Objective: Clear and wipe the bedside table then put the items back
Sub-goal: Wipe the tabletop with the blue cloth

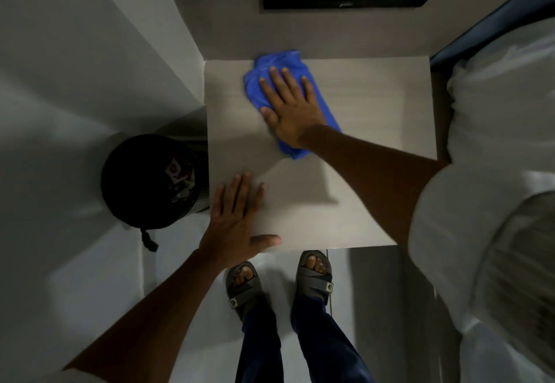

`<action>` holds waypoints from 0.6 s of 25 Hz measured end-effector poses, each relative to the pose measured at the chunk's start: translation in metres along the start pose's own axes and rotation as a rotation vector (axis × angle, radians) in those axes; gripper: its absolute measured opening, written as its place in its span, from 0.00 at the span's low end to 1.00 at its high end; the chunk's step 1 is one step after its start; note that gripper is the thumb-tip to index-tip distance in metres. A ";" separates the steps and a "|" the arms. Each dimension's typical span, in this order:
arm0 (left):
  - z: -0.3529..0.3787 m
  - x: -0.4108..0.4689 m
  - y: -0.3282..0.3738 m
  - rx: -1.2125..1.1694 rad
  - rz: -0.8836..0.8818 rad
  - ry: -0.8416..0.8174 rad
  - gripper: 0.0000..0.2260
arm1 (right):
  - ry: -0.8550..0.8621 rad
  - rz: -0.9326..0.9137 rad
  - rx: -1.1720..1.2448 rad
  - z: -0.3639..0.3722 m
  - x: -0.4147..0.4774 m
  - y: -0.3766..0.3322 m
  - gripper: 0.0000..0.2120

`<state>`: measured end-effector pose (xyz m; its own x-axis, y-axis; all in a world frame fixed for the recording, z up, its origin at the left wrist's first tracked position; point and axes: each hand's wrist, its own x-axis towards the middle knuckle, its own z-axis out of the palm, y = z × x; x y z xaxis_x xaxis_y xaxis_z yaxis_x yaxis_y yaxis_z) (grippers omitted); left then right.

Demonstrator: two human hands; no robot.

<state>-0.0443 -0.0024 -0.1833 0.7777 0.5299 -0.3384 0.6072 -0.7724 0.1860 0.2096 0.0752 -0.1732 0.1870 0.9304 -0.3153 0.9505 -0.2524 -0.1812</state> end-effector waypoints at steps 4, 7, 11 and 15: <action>0.004 0.001 -0.002 0.001 -0.005 0.016 0.49 | -0.057 -0.205 -0.077 0.007 0.021 -0.051 0.29; 0.003 0.000 -0.001 -0.006 -0.004 0.020 0.48 | -0.011 -0.143 -0.051 0.007 0.007 -0.027 0.29; 0.002 -0.002 -0.001 -0.030 0.014 0.021 0.48 | 0.071 0.058 0.018 0.004 -0.027 0.029 0.28; 0.000 0.000 -0.001 -0.024 0.011 0.022 0.48 | 0.076 0.254 0.069 0.013 -0.081 0.070 0.29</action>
<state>-0.0444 -0.0018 -0.1839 0.7876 0.5288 -0.3163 0.6020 -0.7698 0.2122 0.2576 -0.0207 -0.1725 0.4378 0.8517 -0.2880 0.8521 -0.4952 -0.1691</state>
